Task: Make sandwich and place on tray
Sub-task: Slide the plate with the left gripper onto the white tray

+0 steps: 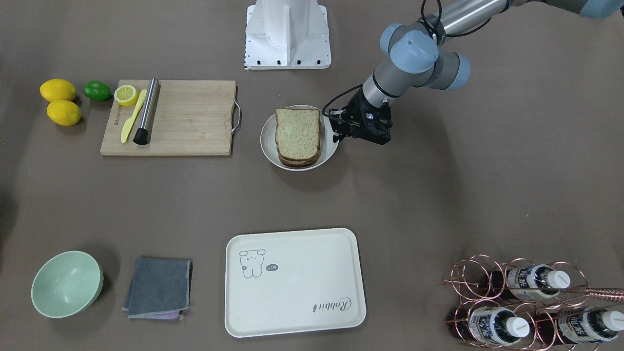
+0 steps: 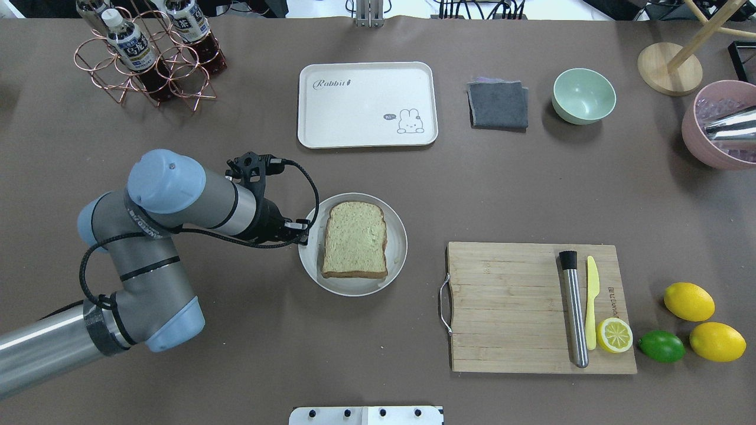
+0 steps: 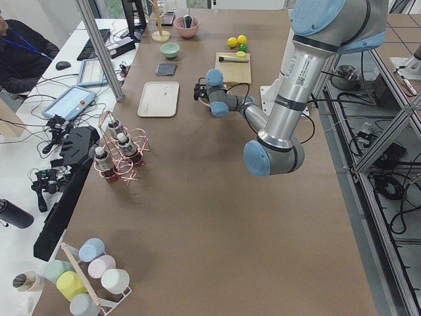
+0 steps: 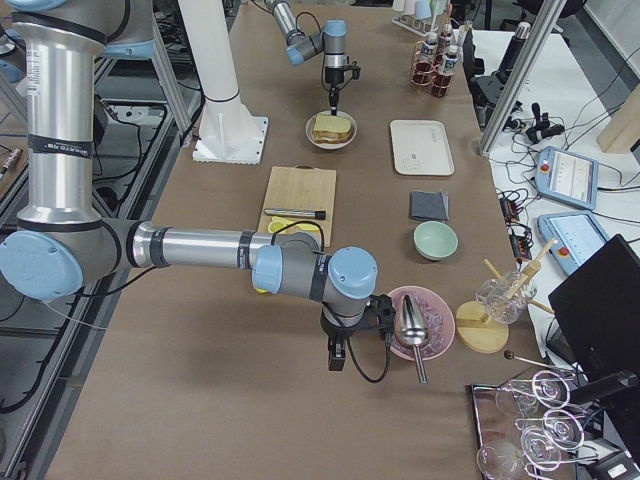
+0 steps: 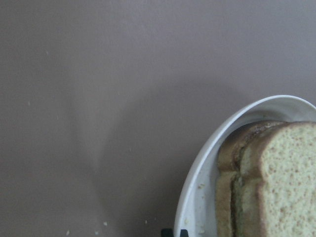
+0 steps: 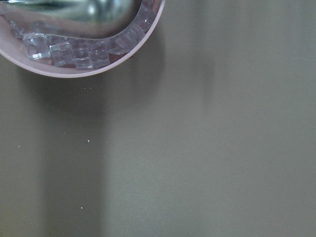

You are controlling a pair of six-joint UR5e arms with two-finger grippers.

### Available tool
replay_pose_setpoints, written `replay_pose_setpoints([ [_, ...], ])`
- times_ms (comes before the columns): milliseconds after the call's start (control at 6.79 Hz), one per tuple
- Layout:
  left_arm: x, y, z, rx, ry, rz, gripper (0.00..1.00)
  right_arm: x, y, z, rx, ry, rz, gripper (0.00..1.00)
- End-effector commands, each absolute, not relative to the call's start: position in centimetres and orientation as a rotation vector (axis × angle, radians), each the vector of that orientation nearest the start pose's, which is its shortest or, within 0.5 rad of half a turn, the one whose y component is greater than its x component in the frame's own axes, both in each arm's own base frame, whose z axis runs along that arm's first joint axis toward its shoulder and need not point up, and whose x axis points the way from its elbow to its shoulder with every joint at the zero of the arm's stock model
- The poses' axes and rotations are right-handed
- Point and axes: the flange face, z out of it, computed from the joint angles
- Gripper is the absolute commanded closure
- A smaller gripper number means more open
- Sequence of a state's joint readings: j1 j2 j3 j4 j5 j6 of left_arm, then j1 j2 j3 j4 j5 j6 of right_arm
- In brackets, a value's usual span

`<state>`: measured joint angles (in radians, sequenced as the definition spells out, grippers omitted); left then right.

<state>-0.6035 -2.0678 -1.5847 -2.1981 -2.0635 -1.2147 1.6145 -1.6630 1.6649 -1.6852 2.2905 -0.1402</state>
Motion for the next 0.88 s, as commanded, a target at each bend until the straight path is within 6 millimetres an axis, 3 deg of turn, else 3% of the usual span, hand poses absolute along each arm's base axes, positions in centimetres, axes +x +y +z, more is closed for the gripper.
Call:
replay_pose_setpoints([
  [0,47.6,-55.3,30.5,0.13,1.144,0.092,1.0,8.7,-44.0,67.4,-0.047,-0.726,-0.05,0.0],
  [147,45.7,-60.4,29.5,0.137,1.144,0.095,1.0,8.7,-44.1,67.7,-0.051,-0.726,-0.048,0.0],
  [294,45.6,-64.4,28.0,0.137,1.132,0.065,1.0,8.7,-44.1,67.7,-0.051,-0.728,-0.048,0.0],
  [442,46.4,-67.5,26.4,0.129,1.114,0.041,1.0,8.7,-44.2,67.7,-0.051,-0.726,-0.048,0.0],
  [736,47.4,-71.9,25.6,0.118,1.065,0.02,1.0,8.7,-44.3,67.6,-0.048,-0.726,-0.049,0.0],
])
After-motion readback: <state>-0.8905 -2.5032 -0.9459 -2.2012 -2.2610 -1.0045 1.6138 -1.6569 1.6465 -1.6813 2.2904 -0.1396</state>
